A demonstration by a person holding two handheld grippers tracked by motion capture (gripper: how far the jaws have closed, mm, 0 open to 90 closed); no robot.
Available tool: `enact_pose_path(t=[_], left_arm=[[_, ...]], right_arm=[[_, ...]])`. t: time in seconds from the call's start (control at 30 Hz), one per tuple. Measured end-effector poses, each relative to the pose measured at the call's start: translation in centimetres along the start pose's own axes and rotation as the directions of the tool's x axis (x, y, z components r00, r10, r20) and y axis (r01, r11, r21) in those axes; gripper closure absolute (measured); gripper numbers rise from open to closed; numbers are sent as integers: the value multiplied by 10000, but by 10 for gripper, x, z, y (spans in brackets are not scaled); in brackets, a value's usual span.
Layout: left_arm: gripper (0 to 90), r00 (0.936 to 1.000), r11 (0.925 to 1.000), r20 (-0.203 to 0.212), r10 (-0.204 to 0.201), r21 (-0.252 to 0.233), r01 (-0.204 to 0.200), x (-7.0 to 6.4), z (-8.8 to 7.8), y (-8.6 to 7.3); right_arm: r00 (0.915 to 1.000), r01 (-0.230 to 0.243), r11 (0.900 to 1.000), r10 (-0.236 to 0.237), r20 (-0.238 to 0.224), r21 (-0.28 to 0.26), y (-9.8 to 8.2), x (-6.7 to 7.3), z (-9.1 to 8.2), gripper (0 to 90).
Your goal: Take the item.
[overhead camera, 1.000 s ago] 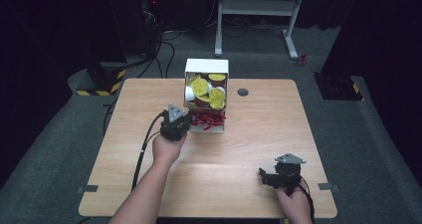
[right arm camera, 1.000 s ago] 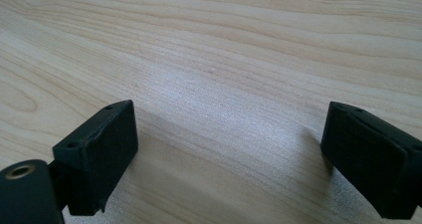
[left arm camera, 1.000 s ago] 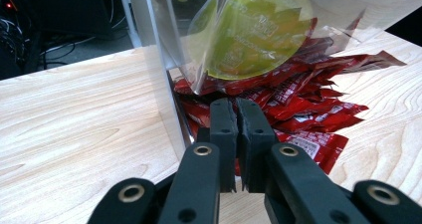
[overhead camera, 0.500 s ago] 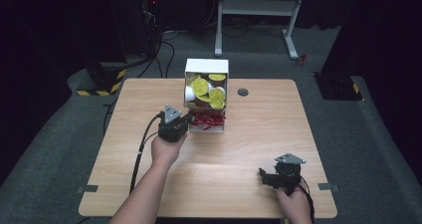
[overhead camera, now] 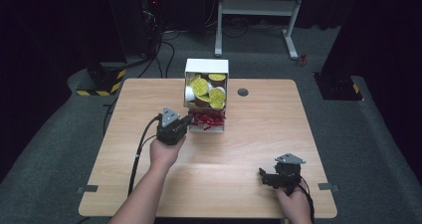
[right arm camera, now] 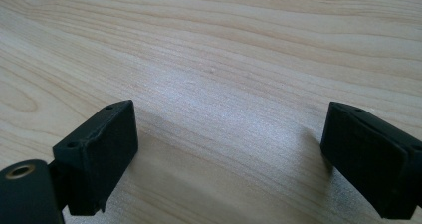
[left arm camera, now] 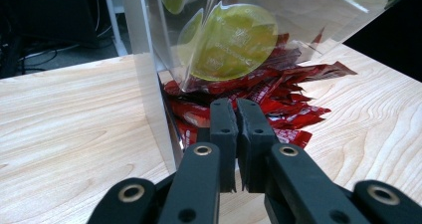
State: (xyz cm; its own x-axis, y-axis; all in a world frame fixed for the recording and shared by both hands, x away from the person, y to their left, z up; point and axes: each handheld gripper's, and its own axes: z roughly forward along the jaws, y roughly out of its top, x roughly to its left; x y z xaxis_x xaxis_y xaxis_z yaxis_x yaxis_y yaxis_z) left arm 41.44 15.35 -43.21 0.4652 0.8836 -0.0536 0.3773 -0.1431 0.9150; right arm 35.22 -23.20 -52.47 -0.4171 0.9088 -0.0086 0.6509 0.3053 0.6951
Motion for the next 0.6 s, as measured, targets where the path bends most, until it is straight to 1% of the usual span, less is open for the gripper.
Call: enact_pose_path(t=[0.13,0.2,0.37,0.47,0.6], left_arm=[[864,9999,9998,-52,90,-150,-91,0,-4,-1],[864,10000,9998,-45,46,-201,-47,0,-6,-2],[866,9999,9996,-65,94,-265,-96,0,-11,-2],[865,10000,9996,-23,11,-295,-12,0,-14,-2],[865,10000,9994,-8,38,-338,-38,-1,-17,-3]], right_arm=[[10000,1,10000,-1,-1,2,0,0,0,78],[10000,-29,10000,29,1,8,0,0,0,78],[10000,-5,10000,5,0,0,0,0,0,78],[10000,-2,10000,2,1,1,0,0,0,78],[10000,-6,10000,6,1,1,0,0,0,78]])
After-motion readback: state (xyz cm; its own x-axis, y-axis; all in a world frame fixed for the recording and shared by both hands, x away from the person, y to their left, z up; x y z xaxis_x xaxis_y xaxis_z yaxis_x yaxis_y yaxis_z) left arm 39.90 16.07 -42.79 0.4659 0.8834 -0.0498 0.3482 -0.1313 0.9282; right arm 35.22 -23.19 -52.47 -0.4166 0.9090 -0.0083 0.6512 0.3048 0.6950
